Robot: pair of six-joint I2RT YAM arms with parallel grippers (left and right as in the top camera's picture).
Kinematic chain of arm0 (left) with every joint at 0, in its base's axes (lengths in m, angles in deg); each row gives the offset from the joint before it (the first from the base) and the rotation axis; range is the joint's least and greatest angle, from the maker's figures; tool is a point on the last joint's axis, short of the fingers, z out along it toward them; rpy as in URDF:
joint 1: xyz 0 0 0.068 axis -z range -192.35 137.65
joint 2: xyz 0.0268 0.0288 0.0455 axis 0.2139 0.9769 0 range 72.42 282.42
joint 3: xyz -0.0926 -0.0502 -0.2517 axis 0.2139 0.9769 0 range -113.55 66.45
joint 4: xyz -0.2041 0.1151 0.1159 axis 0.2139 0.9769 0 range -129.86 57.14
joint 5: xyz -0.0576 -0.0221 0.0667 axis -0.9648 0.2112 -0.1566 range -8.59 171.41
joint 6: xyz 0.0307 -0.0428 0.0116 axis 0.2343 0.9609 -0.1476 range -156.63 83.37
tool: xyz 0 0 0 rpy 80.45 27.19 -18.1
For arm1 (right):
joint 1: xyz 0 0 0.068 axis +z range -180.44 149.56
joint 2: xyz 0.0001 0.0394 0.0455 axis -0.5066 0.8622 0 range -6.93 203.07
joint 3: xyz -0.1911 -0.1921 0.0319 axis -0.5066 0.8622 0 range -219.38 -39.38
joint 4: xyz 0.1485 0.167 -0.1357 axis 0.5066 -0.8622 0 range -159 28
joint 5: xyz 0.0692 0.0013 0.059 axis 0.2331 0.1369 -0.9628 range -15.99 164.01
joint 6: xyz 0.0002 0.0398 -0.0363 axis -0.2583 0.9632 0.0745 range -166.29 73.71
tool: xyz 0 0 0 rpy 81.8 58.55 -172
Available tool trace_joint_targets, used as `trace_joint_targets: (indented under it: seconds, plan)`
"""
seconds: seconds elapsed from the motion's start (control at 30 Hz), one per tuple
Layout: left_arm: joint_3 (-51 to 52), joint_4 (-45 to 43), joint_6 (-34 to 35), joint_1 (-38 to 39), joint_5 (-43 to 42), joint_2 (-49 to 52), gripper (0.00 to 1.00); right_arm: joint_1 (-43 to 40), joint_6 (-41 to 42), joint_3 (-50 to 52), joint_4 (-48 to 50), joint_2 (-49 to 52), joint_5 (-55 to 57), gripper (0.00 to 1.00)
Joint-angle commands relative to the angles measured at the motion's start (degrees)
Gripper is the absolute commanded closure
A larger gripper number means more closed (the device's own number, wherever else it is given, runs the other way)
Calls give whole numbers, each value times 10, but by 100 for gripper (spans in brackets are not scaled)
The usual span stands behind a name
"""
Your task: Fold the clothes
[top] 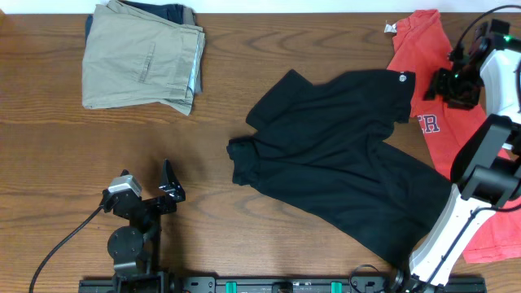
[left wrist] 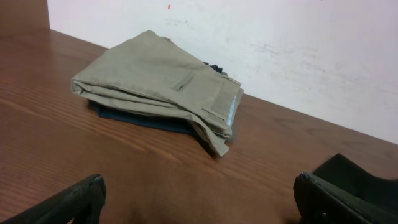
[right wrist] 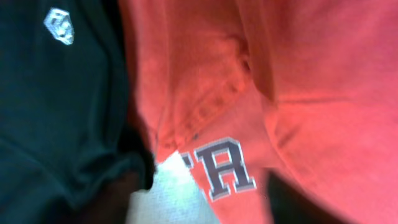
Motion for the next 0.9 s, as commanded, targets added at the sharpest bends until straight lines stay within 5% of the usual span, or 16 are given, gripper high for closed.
trace_joint_targets:
  seconds: [0.0,0.37,0.47,0.63,0.87]
  plan:
    - [15,10,-3,2,-2,-4,2,2,-18,-3,11,23,13,4]
    - [15,10,-3,2,-2,-4,2,2,-44,-3,37,84,92,15]
    - [15,10,-3,2,-2,-4,2,2,-44,-3,42,95,91,32]
    - [15,10,-3,2,-2,-4,2,1,-42,-3,45,103,101,95]
    - [15,10,-3,2,-2,-4,2,-30,35,-10,24,100,226,99]
